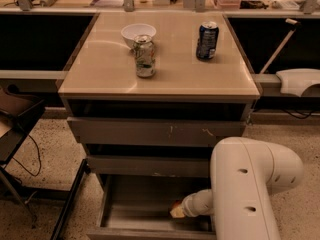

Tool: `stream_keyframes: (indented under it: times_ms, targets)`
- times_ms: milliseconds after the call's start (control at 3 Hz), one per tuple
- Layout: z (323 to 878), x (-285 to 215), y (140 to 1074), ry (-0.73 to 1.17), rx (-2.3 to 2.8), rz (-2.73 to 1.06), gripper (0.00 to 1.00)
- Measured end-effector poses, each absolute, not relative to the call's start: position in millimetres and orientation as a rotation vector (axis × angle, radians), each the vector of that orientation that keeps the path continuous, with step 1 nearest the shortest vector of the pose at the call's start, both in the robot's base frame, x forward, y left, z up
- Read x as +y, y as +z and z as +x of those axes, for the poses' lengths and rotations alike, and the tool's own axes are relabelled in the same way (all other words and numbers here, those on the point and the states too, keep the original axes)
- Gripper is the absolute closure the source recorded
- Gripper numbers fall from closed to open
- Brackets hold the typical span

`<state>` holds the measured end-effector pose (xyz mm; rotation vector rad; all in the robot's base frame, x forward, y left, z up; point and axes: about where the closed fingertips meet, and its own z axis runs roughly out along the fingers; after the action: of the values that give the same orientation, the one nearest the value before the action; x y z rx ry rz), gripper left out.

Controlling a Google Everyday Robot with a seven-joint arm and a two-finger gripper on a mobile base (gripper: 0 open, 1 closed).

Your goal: Place orange into bottom drawer

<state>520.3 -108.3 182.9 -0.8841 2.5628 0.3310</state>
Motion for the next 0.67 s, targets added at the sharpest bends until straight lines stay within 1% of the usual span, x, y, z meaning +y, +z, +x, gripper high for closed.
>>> stream_keyframes:
  times_ms: [333, 667]
  targets:
    - [532.9, -113.9, 169.0, 0.321, 2.601, -0.831, 1.00]
    - [534.4, -113.8, 169.0, 0.320, 2.599, -0.830, 0.81]
